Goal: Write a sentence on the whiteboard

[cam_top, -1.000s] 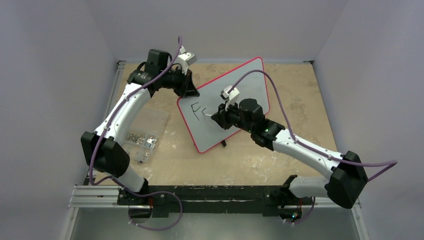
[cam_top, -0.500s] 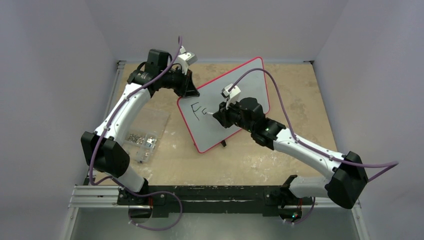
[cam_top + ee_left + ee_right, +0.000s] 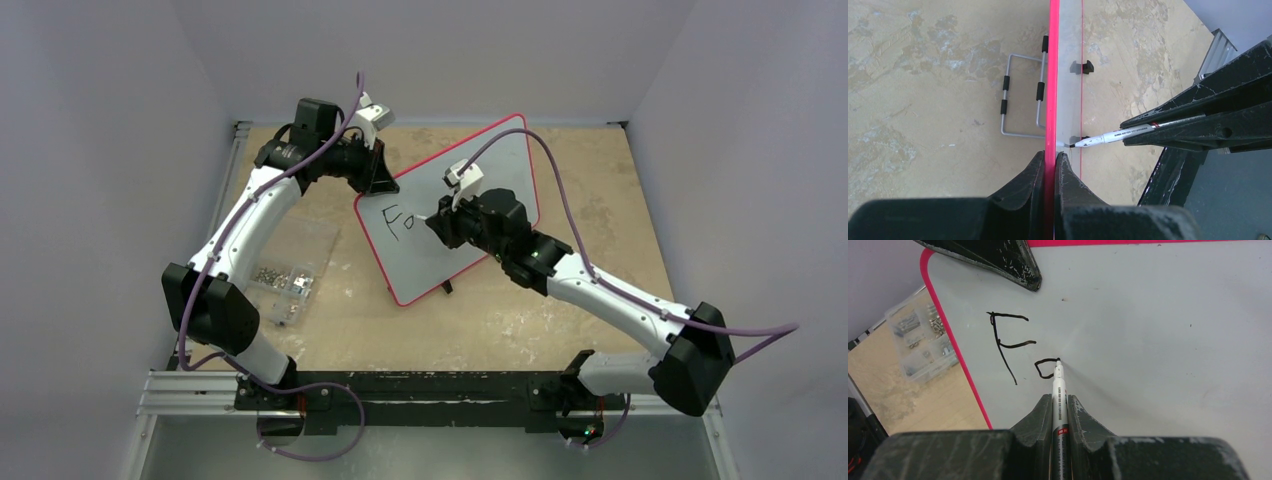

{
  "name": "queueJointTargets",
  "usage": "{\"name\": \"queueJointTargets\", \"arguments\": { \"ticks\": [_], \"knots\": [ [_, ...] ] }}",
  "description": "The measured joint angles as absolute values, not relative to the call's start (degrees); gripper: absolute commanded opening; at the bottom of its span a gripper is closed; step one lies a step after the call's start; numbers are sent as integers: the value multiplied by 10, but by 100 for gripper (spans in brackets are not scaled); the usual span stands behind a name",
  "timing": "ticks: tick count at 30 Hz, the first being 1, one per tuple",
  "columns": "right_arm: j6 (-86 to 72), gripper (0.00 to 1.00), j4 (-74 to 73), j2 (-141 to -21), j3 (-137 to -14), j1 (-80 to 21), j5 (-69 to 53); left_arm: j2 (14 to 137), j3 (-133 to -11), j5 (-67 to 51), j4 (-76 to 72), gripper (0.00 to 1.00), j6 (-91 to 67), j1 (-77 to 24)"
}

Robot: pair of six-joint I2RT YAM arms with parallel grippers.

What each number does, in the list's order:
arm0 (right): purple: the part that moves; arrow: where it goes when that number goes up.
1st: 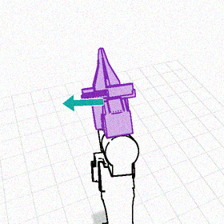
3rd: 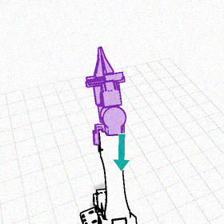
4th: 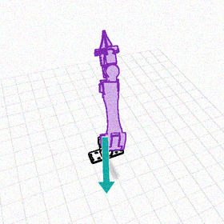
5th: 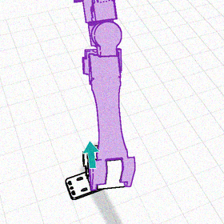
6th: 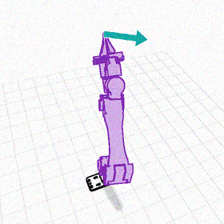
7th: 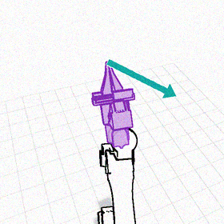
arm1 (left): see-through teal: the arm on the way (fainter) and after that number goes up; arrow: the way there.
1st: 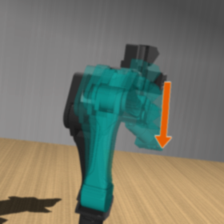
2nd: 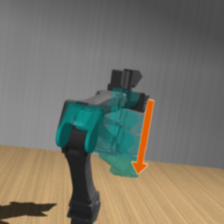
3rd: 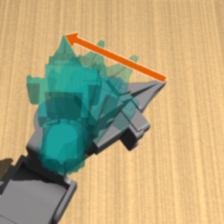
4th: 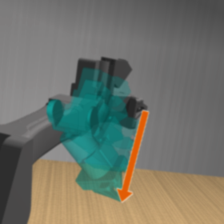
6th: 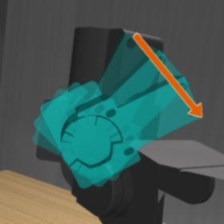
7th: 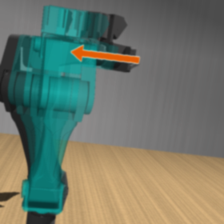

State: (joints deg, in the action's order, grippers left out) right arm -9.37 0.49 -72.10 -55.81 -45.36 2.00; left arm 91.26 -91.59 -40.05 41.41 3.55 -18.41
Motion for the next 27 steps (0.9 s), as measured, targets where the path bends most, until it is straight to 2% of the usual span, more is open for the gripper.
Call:
{"name": "queueJointTargets", "arguments": {
  "ticks": [27],
  "knots": [
    [-94, 0, 12, -708, -524, -453, 21, 913, -916, -399, 414, 0, 30, -184]
  ]
}}
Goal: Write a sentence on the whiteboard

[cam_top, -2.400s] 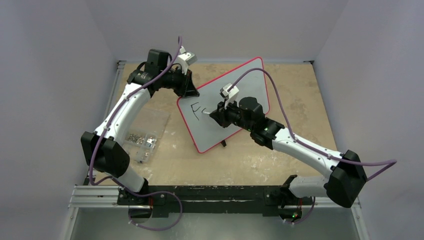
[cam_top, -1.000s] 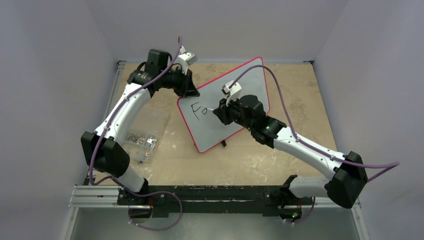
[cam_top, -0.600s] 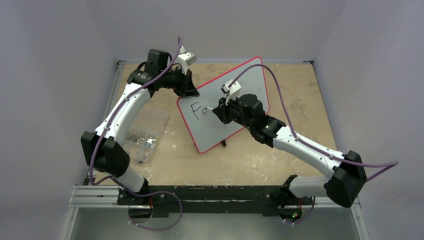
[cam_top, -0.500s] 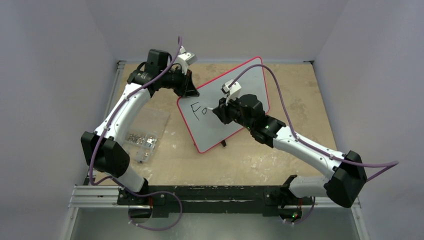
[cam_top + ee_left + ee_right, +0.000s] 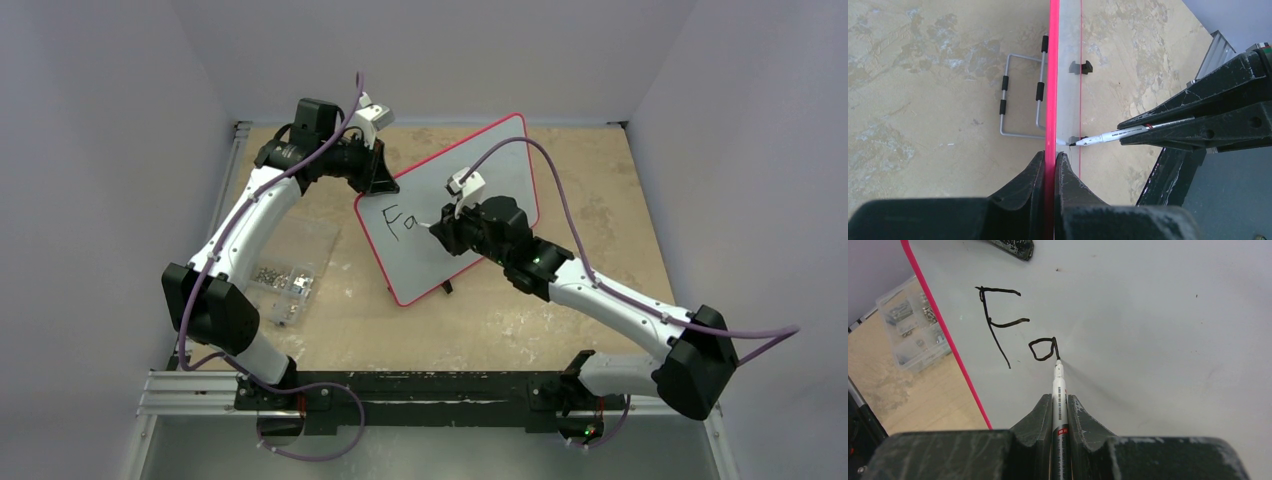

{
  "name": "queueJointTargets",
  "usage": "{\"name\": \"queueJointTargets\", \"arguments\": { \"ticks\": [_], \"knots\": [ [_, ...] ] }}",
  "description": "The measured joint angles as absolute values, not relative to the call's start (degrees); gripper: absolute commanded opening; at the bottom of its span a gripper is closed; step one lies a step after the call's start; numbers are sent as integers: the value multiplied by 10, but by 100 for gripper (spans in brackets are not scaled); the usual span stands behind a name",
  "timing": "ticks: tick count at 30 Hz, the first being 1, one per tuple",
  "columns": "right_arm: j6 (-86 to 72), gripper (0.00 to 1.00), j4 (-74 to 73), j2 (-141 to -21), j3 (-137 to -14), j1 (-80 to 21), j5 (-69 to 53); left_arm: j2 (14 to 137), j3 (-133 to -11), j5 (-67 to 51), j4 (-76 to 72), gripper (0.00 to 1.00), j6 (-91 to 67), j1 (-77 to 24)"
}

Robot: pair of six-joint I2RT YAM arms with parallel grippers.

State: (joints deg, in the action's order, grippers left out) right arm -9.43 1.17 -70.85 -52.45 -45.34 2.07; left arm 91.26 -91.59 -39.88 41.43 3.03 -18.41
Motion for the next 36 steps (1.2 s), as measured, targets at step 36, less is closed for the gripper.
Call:
{"name": "queueJointTargets", "arguments": {
  "ticks": [36],
  "knots": [
    [-93, 0, 29, -691, -537, -449, 51, 912, -916, -402, 414, 0, 25, -185]
  ]
}}
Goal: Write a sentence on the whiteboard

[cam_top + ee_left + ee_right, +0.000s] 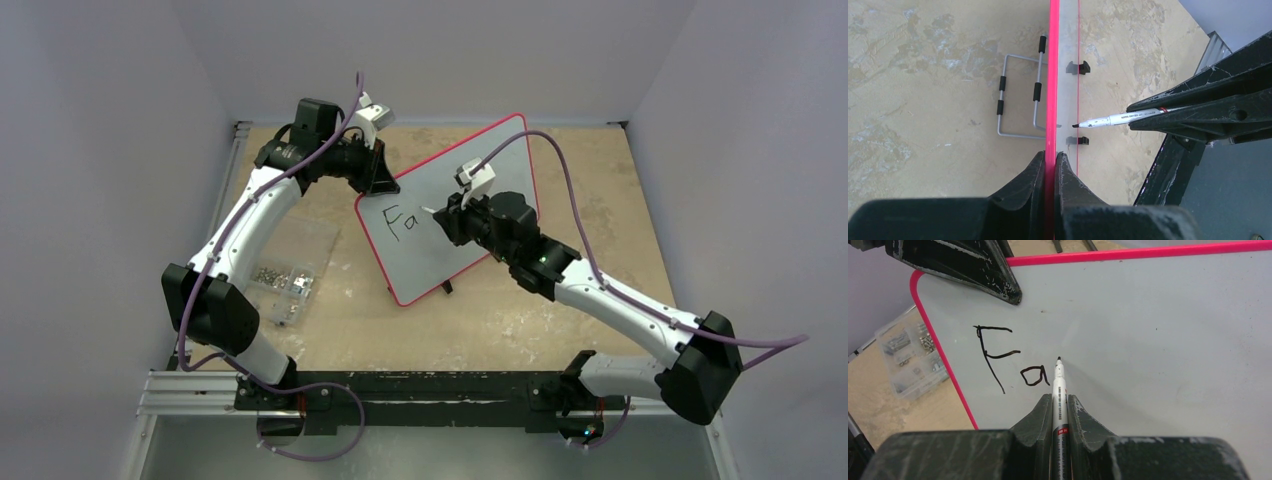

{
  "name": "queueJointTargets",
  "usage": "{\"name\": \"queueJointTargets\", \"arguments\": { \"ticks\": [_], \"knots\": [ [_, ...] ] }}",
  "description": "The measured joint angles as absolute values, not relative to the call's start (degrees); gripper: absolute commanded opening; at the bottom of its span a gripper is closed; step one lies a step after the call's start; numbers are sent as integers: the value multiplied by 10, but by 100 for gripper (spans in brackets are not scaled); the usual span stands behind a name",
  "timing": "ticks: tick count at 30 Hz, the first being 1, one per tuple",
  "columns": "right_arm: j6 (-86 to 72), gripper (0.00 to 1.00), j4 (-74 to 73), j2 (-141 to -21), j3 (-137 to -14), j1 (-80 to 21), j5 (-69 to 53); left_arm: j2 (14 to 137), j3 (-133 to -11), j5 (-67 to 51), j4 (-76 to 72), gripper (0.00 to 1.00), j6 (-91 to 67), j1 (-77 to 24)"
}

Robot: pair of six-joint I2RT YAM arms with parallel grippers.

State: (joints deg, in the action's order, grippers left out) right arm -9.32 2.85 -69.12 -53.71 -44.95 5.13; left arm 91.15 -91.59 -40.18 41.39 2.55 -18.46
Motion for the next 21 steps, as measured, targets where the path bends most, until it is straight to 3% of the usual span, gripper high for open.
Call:
{"name": "queueJointTargets", "arguments": {
  "ticks": [21],
  "knots": [
    [-92, 0, 35, -705, -538, -448, 53, 912, -916, -402, 414, 0, 25, -185]
  ]
}}
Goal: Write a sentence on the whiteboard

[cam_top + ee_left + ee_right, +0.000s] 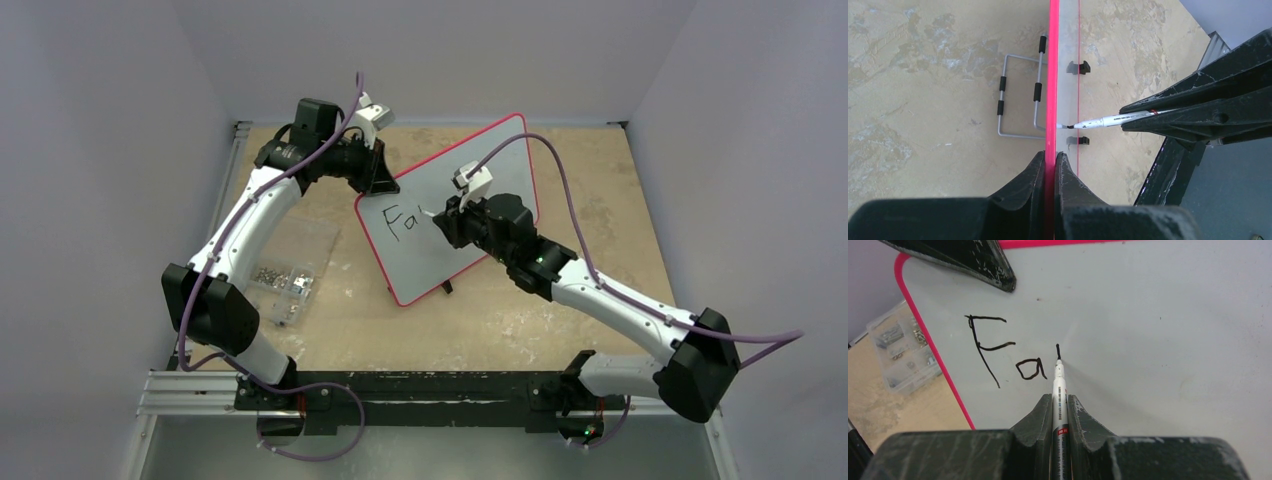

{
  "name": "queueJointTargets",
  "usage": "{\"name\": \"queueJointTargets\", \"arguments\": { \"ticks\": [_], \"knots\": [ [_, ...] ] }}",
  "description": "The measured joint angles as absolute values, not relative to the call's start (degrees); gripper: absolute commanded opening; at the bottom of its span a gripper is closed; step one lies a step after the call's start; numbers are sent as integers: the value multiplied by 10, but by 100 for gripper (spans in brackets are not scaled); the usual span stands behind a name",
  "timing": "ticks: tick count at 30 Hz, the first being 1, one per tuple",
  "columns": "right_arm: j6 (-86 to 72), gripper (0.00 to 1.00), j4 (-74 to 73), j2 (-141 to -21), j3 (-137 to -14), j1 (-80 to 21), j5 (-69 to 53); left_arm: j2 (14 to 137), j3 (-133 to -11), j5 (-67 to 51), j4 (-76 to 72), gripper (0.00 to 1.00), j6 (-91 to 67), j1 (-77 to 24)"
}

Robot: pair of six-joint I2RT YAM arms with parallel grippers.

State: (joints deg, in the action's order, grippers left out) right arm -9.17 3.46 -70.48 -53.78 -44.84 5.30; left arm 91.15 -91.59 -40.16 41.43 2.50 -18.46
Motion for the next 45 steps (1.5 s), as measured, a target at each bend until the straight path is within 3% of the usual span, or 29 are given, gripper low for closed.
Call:
{"name": "queueJointTargets", "arguments": {
  "ticks": [13, 27, 45],
  "knots": [
    [-92, 0, -1, -688, -513, -448, 50, 912, -916, -402, 414, 0, 23, -185],
    [-90, 0, -12, -694, -608, -448, 34, 912, -916, -403, 414, 0, 23, -185],
    [-92, 0, -8, -738, -613, -448, 36, 912, -915, -404, 411, 0, 15, -185]
  ]
}}
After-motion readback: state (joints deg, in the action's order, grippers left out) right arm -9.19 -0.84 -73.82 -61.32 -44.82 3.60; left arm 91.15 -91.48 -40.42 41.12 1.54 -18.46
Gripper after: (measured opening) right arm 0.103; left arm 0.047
